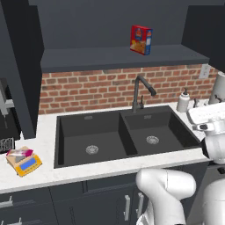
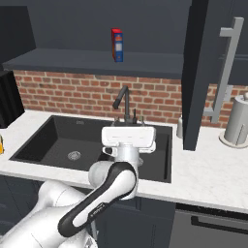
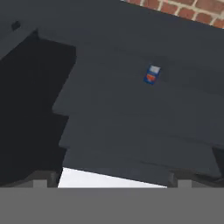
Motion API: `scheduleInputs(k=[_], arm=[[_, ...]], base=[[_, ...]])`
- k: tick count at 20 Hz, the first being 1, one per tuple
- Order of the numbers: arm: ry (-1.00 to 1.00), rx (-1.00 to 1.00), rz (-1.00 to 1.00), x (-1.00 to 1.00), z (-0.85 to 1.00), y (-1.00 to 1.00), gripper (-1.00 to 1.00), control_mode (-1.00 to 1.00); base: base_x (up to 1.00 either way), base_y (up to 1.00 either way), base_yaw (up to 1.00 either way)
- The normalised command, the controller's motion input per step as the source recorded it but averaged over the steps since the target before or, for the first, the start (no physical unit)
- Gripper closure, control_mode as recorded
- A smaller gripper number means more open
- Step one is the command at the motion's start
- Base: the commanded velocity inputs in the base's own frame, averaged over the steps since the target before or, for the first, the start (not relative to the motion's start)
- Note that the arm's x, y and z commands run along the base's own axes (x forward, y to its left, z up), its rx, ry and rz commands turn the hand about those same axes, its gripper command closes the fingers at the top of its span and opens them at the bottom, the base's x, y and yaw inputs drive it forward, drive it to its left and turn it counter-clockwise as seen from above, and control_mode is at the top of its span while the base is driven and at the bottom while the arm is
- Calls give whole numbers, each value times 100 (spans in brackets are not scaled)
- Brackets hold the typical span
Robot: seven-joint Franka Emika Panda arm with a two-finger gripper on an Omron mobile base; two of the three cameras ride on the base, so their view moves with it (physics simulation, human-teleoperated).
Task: Pick the bar and place it on the digital scale for weighing, and close the cabinet.
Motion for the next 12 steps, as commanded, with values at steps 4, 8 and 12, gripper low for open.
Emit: scheduleInputs(k=[4, 8, 12], arm=[[13, 10, -15, 5, 0, -65, -100, -100], [0, 12, -9, 0, 0, -56, -100, -100], [-1, 9, -7, 0, -7, -43, -100, -100]], base=[[0, 0, 0], [0, 0, 0], [0, 0, 0]])
